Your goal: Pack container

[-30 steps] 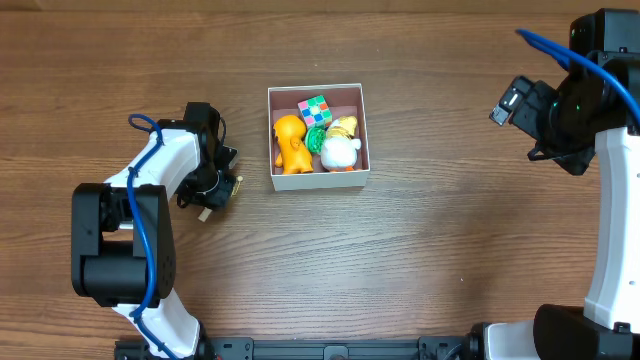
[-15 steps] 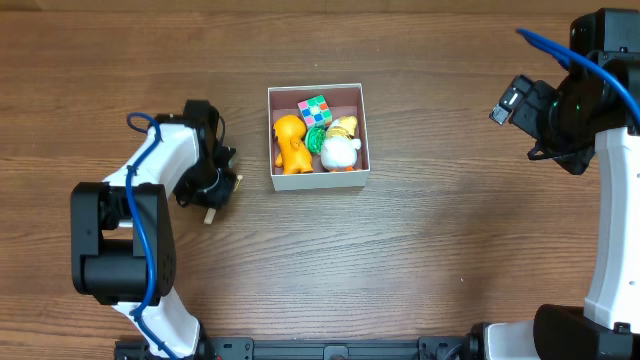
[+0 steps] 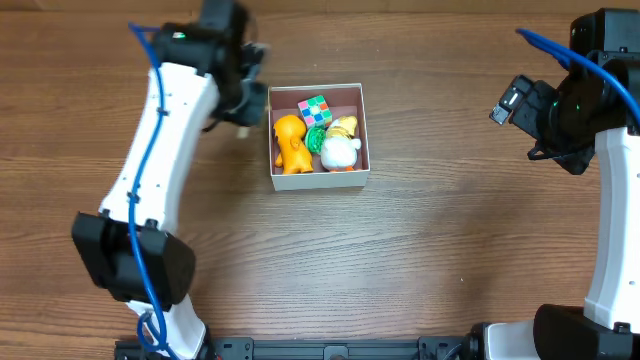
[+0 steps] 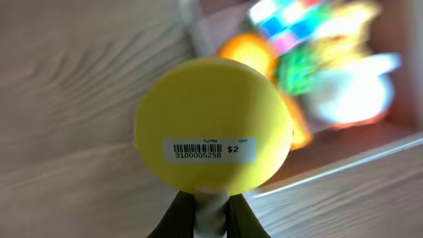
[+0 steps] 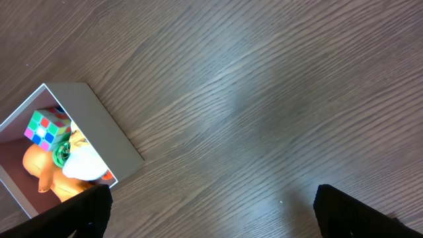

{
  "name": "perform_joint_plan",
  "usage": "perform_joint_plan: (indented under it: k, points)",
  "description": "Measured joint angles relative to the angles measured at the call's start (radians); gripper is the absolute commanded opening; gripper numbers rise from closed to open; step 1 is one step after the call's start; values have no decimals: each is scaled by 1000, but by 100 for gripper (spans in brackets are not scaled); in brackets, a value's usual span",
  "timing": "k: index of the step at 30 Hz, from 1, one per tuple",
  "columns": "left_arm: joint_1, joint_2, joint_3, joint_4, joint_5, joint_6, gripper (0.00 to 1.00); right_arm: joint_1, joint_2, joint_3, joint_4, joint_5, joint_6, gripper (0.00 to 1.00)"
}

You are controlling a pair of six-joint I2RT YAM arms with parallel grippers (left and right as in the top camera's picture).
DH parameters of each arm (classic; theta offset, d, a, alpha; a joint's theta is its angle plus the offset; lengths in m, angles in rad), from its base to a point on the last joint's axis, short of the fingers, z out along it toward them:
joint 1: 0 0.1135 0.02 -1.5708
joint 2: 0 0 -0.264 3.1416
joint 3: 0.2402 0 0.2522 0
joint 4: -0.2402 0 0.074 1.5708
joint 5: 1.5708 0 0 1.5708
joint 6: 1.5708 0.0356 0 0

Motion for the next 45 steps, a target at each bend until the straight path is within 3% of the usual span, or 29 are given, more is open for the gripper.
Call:
perform_joint_plan:
  k: [6,11,12,14,15,18,19,21,28,34,39,45]
  points:
    - [-164,7,2,119,-1,-175,4,0,0,0,-1,0,0,100]
    - [-201,89,-25,199,7,-294,4,0,0,0,-8,0,-1,100]
    - [-204,117,-29,208,14,-308,12,0,0,0,-8,0,0,100]
    - [-208,176,-31,212,23,-325,45,0,0,0,-9,0,0,100]
    - [-211,201,-36,212,27,-329,57,0,0,0,-8,0,0,100]
    - [-218,241,-47,201,40,-343,67,0,0,0,-13,0,0,100]
    - [-219,243,-47,188,45,-347,75,0,0,0,-17,0,0,100]
    - [-218,241,-30,150,46,-340,100,0,0,0,-11,0,-7,100]
    - [-177,163,221,-92,27,-304,100,0,-39,0,46,-40,-64,100]
    - [-127,-127,414,-322,-119,-297,100,0,-248,0,60,-184,-182,100]
    - [-126,-407,422,-339,-175,-298,100,0,-539,3,35,-220,-240,100]
    - [-126,-576,422,-340,-241,-301,100,0,-779,15,36,-232,-288,100]
